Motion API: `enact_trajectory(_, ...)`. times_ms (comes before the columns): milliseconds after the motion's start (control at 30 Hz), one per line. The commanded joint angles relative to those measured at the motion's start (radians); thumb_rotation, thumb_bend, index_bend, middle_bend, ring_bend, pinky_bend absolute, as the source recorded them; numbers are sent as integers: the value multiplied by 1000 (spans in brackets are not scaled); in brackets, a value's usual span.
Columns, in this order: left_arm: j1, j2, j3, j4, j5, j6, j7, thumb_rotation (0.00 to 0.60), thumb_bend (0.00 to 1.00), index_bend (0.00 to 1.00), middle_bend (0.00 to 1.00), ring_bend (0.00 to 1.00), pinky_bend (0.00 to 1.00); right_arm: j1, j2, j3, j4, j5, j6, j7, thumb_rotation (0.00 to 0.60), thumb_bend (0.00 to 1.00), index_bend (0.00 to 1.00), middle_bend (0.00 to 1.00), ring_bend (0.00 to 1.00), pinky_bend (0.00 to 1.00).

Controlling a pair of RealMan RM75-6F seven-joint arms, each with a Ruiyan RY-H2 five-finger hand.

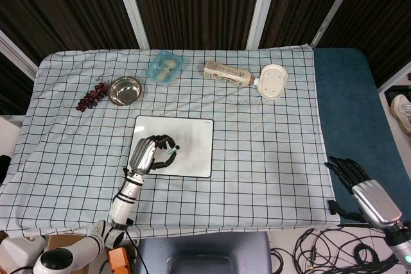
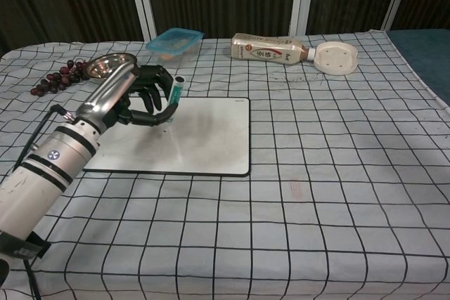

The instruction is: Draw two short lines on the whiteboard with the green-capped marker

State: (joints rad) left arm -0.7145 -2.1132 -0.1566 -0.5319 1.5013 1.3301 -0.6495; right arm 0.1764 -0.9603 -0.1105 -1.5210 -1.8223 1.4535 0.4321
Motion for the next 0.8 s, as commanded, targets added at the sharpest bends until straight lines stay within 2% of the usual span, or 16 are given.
enact_trajectory(33,1,-15,19,52,10,-12,-6,600,563,759,746,562,578,7,2,-30,43,-75,52,100,600,292,0,0,0,11)
enact_trajectory(400,-7,-63,66,194,36,-51,74,600,561,758,745,562,577,-4,-24,-23,27,-40,47,1,600,284,0,0,0,12)
enact_trajectory(800,-8,-65,73,209,35,-44,91,600,560,757,745,562,573,-1,-22,-27,19,-27,38,-14,600,284,0,0,0,11)
